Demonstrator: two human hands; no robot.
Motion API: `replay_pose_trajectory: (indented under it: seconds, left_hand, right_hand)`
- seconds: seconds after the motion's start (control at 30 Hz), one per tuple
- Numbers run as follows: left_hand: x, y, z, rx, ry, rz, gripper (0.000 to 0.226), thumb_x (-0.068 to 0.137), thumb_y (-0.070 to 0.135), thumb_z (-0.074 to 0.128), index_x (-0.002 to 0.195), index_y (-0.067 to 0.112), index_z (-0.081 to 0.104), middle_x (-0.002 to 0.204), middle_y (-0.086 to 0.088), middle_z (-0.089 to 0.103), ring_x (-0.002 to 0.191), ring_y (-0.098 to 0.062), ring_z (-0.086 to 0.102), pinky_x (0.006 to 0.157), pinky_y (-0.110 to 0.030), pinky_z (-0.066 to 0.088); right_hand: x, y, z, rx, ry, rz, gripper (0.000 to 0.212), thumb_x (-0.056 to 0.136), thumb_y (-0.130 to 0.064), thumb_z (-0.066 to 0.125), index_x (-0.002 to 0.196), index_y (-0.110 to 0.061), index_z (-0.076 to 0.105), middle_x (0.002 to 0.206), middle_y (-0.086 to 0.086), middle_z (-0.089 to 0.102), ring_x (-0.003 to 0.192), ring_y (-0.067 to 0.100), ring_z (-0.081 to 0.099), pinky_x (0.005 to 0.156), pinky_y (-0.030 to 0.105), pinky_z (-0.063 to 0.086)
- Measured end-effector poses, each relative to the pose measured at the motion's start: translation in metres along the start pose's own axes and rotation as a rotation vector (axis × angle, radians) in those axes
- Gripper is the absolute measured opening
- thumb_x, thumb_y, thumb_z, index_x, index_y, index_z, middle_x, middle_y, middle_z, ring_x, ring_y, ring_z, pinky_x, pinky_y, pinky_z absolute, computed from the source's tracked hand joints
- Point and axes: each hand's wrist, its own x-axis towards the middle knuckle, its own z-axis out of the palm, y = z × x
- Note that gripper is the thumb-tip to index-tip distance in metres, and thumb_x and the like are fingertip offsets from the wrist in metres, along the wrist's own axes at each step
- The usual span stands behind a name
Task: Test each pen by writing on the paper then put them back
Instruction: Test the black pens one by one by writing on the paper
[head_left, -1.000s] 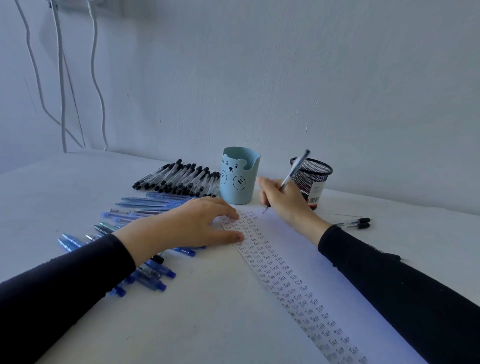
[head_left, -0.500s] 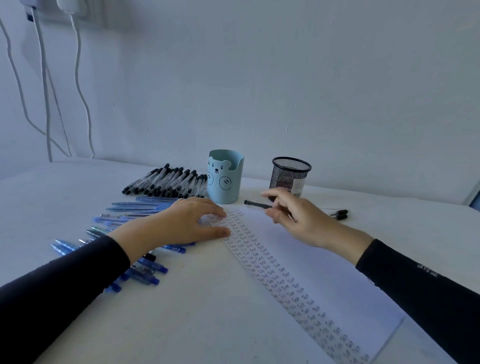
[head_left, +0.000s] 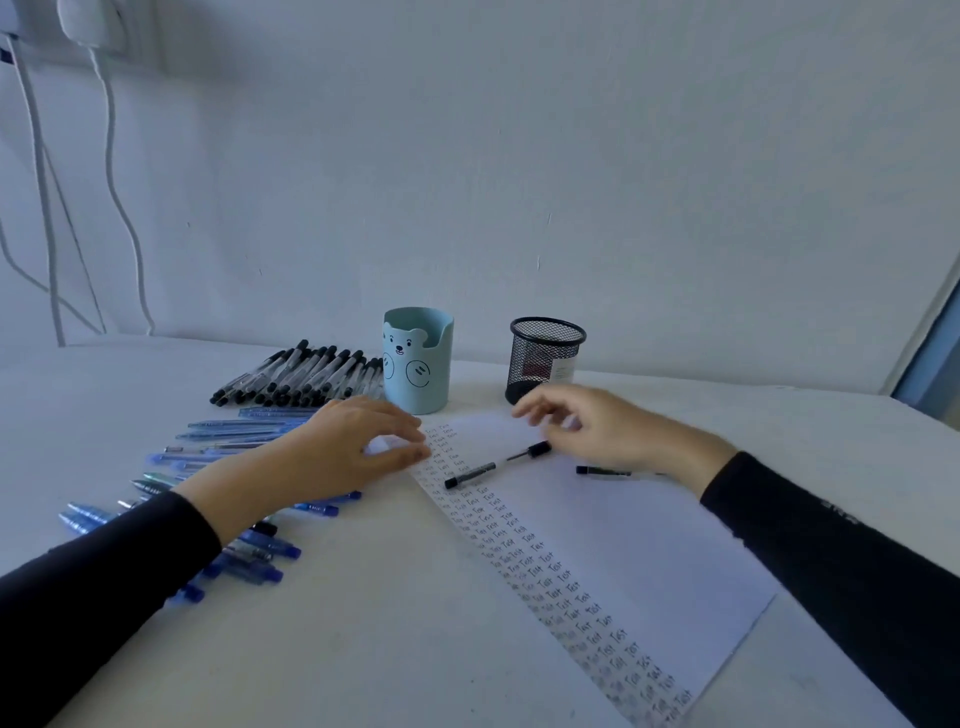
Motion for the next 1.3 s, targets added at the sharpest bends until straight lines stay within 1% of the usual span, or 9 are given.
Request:
replay_pose_trajectory:
  seconds: [0.13,0.27,0.4,0.53,0.7,0.83,0.93,1.07,1.3]
  left_hand:
    - [0.006,0.025,0.003,-0.118,0.121,0.054,0.064,0.078,0.078,0.037,0.108,0.033,0.07,0.103,0.02,0.064,0.094,0.007,0.057,0.079,-0.01,0.046]
    - [0.007,0.047,0.021,-0.111,0.069,0.076,0.042,0.079,0.056,0.064,0.109,0.028,0.07,0.088,0.021,0.063,0.083,0.005,0.058,0.069,-0.01,0.047]
    - [0.009,0.046,0.024,-0.068,0.149,0.096,0.021,0.084,0.032,0.073,0.101,0.021,0.076,0.078,0.02,0.059,0.08,0.003,0.058,0.065,-0.01,0.045]
    - [0.007,0.045,-0.003,-0.182,0.537,0.124,0.012,0.081,0.017,0.077,0.093,0.016,0.077,0.078,0.008,0.064,0.073,-0.007,0.061,0.064,-0.01,0.045]
    - [0.012,0.023,-0.05,-0.275,0.854,-0.156,0.007,0.085,0.024,0.074,0.09,0.021,0.075,0.08,0.006,0.067,0.064,-0.003,0.058,0.064,-0.012,0.048]
    - [0.025,-0.013,-0.044,-0.21,0.719,-0.403,0.018,0.086,0.025,0.071,0.078,0.01,0.075,0.067,0.001,0.067,0.057,-0.01,0.055,0.055,-0.015,0.042]
    - [0.04,-0.027,-0.028,-0.078,0.533,-0.471,0.033,0.087,0.023,0.066,0.065,-0.001,0.069,0.057,-0.007,0.054,0.054,-0.017,0.043,0.05,-0.022,0.037]
    - [0.052,-0.024,-0.013,0.034,0.419,-0.49,0.038,0.084,0.017,0.063,0.049,0.01,0.052,0.047,-0.005,0.038,0.047,-0.02,0.029,0.046,-0.023,0.028]
    - [0.035,-0.027,-0.015,0.099,0.323,-0.315,0.032,0.086,0.035,0.068,0.073,0.006,0.066,0.067,-0.007,0.058,0.062,-0.022,0.05,0.059,-0.028,0.038]
  right_hand:
    - [-0.01,0.008,-0.044,-0.181,-0.239,0.301,0.009,0.09,-0.02,0.064,0.096,-0.025,0.059,0.098,-0.003,0.061,0.075,0.009,0.054,0.075,0.025,0.044]
    - [-0.018,0.013,-0.055,-0.26,-0.443,0.41,0.028,0.08,-0.035,0.079,0.101,-0.028,0.063,0.097,-0.007,0.063,0.081,0.008,0.057,0.077,0.025,0.047]
    - [-0.014,0.013,-0.046,-0.307,-0.424,0.354,0.02,0.082,-0.035,0.078,0.097,-0.032,0.064,0.094,-0.01,0.06,0.082,0.006,0.056,0.076,0.019,0.043]
    - [-0.01,0.009,-0.039,-0.293,-0.309,0.282,0.015,0.09,-0.034,0.068,0.101,-0.029,0.059,0.093,-0.014,0.058,0.08,0.002,0.054,0.072,0.019,0.041]
    - [-0.009,-0.001,-0.035,-0.078,-0.072,0.168,0.015,0.097,-0.033,0.058,0.108,-0.024,0.051,0.077,-0.009,0.058,0.057,-0.001,0.05,0.062,0.024,0.039]
    - [-0.002,-0.008,-0.026,-0.086,0.093,0.041,0.007,0.099,-0.037,0.051,0.105,-0.035,0.049,0.084,0.006,0.055,0.069,0.014,0.048,0.068,0.034,0.047]
    - [-0.002,-0.011,-0.015,-0.088,0.051,0.067,0.008,0.101,-0.045,0.043,0.105,-0.042,0.049,0.075,-0.001,0.049,0.059,0.009,0.044,0.053,0.015,0.039]
    - [-0.002,-0.013,-0.009,-0.012,0.131,0.086,0.032,0.085,-0.068,0.052,0.102,-0.041,0.051,0.061,-0.01,0.048,0.055,0.009,0.048,0.057,0.023,0.042]
    - [0.003,-0.006,-0.015,0.315,0.237,0.065,0.046,0.06,-0.076,0.06,0.08,-0.034,0.057,0.083,0.013,0.065,0.072,0.015,0.045,0.072,0.033,0.034]
